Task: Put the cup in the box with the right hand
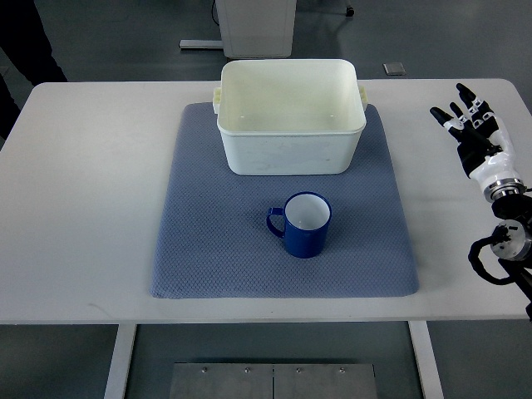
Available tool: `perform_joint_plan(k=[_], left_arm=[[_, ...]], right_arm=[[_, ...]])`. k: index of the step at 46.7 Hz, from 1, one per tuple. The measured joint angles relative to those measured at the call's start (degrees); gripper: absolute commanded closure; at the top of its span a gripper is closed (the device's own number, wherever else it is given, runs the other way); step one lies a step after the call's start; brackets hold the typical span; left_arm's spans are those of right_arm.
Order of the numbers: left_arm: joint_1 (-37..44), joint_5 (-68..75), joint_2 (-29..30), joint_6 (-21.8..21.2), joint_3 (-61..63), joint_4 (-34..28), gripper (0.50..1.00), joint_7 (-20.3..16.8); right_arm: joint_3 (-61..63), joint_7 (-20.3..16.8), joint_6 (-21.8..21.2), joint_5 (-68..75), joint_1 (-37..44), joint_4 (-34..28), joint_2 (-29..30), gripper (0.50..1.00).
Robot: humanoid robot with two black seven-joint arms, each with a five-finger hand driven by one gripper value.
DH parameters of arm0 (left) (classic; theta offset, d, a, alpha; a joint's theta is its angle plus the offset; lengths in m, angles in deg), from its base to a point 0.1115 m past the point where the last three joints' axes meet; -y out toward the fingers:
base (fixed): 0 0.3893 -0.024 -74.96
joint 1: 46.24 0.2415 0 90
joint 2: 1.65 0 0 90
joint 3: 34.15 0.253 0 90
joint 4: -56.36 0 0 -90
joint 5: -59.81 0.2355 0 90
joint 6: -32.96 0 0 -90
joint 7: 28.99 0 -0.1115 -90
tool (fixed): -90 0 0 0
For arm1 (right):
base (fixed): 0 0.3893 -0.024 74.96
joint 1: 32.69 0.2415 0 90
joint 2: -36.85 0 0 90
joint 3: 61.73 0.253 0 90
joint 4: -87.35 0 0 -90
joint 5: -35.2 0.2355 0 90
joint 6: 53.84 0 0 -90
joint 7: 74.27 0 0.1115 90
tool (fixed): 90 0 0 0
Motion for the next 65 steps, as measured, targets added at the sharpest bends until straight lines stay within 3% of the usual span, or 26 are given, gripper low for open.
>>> perform_joint_plan(k=[18,42,65], left_arm=[[-0.1,0.0,0.0,0.0,0.0,0.0,0.500,0.0],[-0.1,0.0,0.0,0.0,0.0,0.0,0.500,0.0],[-0.1,0.0,0.0,0.0,0.0,0.0,0.500,0.0]], right_arm=[[-4.0,1.7,-1.0,-0.4,0.0,-6.6,-4.3,0.500],[-12.9,7.5,-1.0,-4.1,-1.6,-19.2,-17.9,0.500],[-25.1,11.1,-1.0,-10.9,-1.6,-24.9,-28.0,0.500]])
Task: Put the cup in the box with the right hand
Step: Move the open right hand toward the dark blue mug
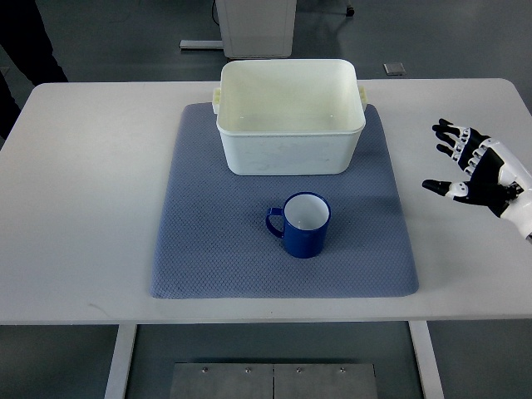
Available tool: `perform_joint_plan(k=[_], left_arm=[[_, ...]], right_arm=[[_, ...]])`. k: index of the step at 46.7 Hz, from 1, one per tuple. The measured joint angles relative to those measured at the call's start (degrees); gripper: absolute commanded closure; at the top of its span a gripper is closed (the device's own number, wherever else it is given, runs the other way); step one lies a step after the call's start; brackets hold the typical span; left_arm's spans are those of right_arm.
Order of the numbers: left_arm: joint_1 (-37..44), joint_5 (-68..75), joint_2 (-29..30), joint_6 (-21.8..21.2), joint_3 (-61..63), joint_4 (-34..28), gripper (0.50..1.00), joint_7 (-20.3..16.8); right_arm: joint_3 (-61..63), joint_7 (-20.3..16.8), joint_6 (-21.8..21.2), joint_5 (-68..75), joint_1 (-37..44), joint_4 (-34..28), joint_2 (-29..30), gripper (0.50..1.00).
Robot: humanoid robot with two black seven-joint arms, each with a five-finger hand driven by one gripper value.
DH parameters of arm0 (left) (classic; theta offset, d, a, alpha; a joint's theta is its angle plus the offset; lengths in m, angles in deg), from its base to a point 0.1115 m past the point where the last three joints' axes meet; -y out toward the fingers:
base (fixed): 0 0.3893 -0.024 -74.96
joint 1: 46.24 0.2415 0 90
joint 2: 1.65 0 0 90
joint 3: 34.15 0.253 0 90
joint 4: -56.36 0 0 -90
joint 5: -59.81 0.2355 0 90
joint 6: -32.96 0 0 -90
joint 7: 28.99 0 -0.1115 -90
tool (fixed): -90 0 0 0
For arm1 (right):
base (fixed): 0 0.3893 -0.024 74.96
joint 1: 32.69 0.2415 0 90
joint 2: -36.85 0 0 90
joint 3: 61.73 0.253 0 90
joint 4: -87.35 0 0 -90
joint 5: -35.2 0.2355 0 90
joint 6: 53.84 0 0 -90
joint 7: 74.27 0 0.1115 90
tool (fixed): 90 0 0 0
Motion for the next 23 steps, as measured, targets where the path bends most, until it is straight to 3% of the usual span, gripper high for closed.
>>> perform_joint_plan(k=[23], left_arm=[[0.0,0.0,0.0,0.0,0.0,0.0,0.500,0.0]], right_arm=[[-6.2,-0.1,0.2,-2.5,-0.2,-2.4,-0.8,0.500]])
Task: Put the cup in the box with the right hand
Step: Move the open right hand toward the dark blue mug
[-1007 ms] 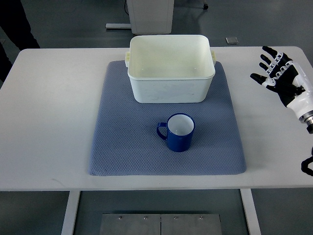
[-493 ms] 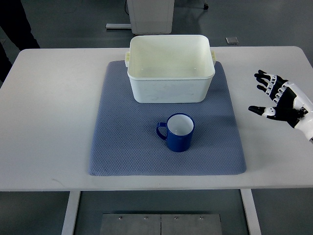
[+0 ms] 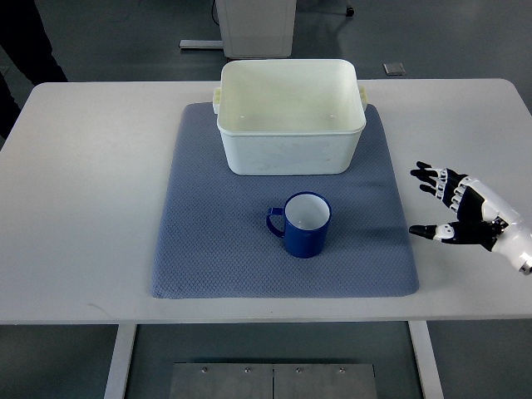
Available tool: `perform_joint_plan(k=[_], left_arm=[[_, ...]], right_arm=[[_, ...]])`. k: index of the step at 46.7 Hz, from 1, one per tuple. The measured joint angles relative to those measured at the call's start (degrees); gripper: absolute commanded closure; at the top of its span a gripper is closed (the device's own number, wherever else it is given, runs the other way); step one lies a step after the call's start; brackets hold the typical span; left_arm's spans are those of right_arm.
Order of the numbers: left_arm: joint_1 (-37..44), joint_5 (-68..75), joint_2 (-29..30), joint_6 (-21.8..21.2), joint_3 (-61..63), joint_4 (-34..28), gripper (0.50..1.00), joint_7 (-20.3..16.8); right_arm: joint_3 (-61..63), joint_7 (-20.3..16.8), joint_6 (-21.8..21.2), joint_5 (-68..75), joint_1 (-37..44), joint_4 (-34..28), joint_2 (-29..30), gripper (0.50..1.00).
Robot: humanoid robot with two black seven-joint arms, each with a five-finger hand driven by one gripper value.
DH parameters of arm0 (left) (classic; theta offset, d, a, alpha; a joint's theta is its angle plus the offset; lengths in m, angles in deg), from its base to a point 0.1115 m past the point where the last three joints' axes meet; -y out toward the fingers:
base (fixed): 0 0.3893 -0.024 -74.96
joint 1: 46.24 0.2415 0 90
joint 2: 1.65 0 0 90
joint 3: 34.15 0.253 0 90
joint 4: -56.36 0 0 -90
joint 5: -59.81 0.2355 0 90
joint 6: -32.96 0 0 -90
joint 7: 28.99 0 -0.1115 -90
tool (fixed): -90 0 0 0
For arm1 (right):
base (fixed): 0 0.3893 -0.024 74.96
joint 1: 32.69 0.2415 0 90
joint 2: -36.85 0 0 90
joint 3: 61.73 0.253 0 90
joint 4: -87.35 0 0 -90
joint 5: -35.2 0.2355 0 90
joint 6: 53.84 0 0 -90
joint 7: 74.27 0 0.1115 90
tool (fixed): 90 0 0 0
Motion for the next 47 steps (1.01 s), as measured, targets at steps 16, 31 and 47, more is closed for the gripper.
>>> perform_joint_plan(k=[16,31,47], left_arm=[[0.0,0.0,0.0,0.0,0.0,0.0,0.500,0.0],[0.0,0.0,0.0,0.0,0.0,0.0,0.500,0.0],[0.0,0.0,0.0,0.0,0.0,0.0,0.500,0.0]], right_arm=[[0.0,0.0,2.3,-0.4,-0.1,-0.2,4.1,0.500],[-2.6,0.0,5.9,-1.9,0.4,0.1,7.3,0.500],[-2.9,0.0,8.3,-2.7,0.4,0.2,10.4,0.500]])
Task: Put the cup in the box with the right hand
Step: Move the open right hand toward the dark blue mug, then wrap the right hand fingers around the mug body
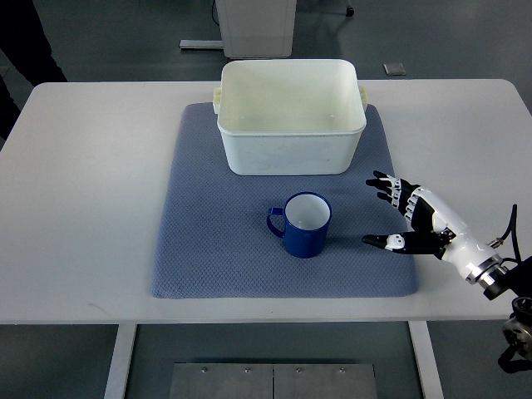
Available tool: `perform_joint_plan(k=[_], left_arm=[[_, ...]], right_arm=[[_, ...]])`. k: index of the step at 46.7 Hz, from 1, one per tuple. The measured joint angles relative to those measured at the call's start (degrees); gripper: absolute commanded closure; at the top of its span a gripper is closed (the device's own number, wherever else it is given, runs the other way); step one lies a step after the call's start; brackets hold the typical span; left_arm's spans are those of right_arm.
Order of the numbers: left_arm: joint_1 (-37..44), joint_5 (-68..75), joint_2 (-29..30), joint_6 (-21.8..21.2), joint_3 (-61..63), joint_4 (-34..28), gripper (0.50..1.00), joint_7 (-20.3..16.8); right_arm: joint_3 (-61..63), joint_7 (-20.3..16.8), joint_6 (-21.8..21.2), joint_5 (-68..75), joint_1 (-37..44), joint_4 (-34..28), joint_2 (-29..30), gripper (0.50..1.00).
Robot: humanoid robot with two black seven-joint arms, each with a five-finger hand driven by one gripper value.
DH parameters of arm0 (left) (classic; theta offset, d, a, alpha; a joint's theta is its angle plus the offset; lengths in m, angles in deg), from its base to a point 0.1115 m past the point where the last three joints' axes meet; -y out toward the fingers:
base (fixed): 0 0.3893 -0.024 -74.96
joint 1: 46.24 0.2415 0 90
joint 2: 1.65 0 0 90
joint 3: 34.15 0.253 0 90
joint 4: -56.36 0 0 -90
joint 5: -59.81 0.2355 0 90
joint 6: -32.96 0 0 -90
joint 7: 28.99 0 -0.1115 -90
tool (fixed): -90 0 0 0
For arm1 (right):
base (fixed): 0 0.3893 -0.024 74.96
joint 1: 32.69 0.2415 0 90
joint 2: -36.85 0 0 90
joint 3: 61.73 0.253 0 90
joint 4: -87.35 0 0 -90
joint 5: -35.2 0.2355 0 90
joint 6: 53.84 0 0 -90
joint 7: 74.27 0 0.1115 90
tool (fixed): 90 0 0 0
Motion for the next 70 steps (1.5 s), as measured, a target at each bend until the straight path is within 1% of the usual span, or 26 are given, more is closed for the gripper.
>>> perform_joint_plan(k=[11,18,23,33,39,58,63,70], left_arm=[[0.0,0.0,0.0,0.0,0.0,0.0,0.500,0.0],[0.0,0.0,0.0,0.0,0.0,0.0,0.500,0.0],[0.0,0.0,0.0,0.0,0.0,0.0,0.500,0.0],[0.0,0.0,0.0,0.0,0.0,0.0,0.500,0.0],[0.0,0.0,0.0,0.0,0.0,0.0,0.500,0.0],[0.0,0.0,0.0,0.0,0.0,0.0,0.500,0.0],[0.0,0.0,0.0,0.0,0.0,0.0,0.500,0.0],[0.0,0.0,0.0,0.0,0.0,0.0,0.500,0.0]], right_arm=[[-1.5,0.0,1.6,-0.2,1.2,0.2,2.2,0.500],[-3.0,-0.1,4.4,-0.3,2.4,0.6,4.0,0.500],[-4.5,-0.1,5.5,-0.3,3.7,1.0,4.8,0.500],[-5.8,-0.4,6.0,-0.3,4.4,1.9,5.9,0.500],[-5.8,-1.4,6.1,-0.3,4.4,2.3,6.5,0.500],[-9.1,-1.9,9.5,-0.3,6.1,3.2,8.9,0.500],[-9.4,-1.9,9.7,-0.3,6.5,3.2,9.0,0.500],[-9.4,-3.2,9.7,-0.2,7.3,3.2,10.1,0.500]])
